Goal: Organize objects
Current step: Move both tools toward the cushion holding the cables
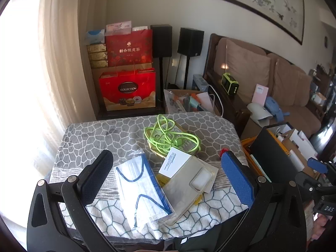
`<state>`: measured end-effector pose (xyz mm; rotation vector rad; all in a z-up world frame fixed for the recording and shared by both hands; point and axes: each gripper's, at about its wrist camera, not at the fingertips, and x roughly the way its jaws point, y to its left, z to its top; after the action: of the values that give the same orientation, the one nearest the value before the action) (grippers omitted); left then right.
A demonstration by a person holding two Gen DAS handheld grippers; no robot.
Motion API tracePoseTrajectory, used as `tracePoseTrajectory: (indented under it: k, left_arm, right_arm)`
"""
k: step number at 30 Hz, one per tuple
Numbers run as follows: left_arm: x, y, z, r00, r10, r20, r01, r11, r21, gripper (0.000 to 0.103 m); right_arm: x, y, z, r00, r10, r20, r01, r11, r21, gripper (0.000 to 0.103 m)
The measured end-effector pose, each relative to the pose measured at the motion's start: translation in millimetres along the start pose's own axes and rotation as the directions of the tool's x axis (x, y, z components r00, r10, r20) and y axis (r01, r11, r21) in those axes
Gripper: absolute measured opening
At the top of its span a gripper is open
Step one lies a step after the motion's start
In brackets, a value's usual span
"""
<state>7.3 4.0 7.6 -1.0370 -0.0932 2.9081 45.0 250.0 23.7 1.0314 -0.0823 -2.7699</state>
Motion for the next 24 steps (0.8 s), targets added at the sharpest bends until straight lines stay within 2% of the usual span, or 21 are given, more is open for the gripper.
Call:
tracePoseTrajectory:
  k: [15,24]
  left_arm:
    - [-5,7,0,0.999,-0.014,0.032,0.014,1.0,-0.007,0.103]
    - [2,21,-2,0.998,0.042,0.044,-0.039,0.998,-0.058,0.103]
  right_arm:
    - [10,-2,-2,1.0,-0.009,-0.013,0.009,1.0,0.008,0.089]
    - [26,-10,-6,0.999,-0.007,-0.037,0.008,1.0,0.026,0.089]
